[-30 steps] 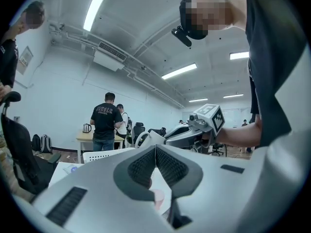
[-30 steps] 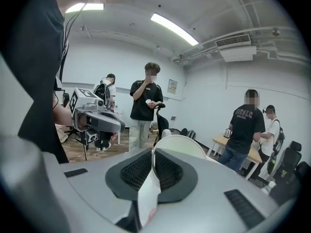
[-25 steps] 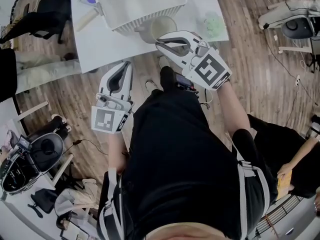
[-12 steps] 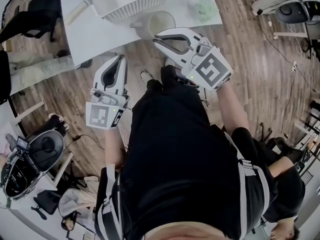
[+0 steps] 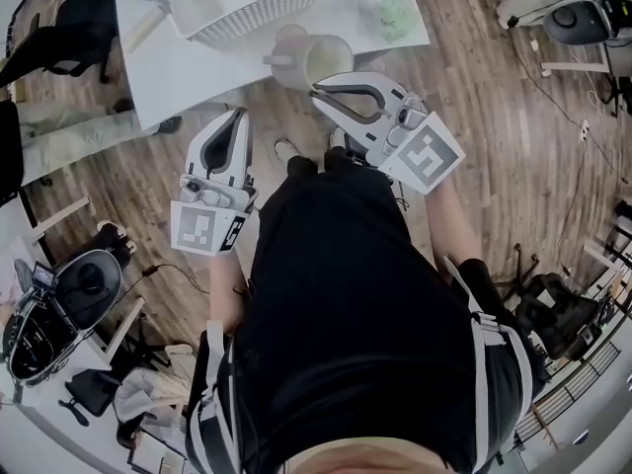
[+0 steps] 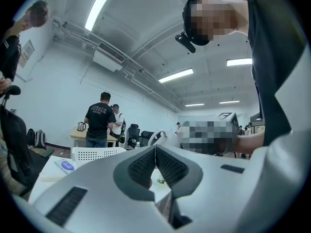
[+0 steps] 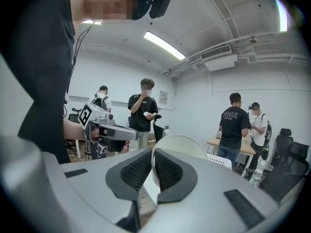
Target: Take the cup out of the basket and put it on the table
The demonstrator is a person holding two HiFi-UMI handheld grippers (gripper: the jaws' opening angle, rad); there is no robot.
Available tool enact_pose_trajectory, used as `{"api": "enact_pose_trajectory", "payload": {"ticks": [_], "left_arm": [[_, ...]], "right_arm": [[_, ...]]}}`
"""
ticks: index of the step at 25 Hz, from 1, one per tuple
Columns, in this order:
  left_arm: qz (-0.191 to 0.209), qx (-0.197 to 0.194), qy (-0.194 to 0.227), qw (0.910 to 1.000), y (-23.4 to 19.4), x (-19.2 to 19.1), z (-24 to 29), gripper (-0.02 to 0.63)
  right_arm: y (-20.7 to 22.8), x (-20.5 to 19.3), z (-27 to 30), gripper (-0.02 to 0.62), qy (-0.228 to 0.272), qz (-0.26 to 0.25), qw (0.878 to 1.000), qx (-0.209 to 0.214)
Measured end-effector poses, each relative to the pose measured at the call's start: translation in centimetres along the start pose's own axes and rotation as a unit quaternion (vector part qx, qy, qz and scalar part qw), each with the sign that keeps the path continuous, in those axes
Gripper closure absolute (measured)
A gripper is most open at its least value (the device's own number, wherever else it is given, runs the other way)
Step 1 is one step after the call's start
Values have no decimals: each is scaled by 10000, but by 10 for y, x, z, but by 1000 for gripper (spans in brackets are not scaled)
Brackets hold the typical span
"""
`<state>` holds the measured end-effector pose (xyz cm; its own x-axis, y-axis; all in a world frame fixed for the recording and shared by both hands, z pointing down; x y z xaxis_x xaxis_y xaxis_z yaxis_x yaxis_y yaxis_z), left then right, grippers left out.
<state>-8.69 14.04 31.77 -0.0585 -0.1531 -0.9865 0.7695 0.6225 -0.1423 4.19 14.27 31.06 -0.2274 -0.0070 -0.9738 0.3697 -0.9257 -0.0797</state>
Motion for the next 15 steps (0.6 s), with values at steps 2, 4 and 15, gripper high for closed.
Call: {"api": "enact_pose_trajectory", "payload": {"ticks": [2,4,15], "left_arm": [[21,1,-6,10000,7,0,3,584],[47,8,-10,10000,12,-1,6,584],[128,70,-63,9999,27,-3,15,584]], "right_arm": [[-1,-4,-8,560,-20,28,10000,-1],[-2,-8,-14,560,-157,-146,9997,95],[3,-12,-31,560,30,12,9999,111]]}}
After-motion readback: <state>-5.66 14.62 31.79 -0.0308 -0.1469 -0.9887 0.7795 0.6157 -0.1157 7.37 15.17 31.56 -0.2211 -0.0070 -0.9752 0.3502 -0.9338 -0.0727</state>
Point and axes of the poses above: the fingertips, and each gripper's own axes: z forward along the fingers, y to its right, x out of its top, the point moved 3 cm from there along -z, backward along the fingers, and after that the axes turned 11 degrees about x, right-handed, at the moved point
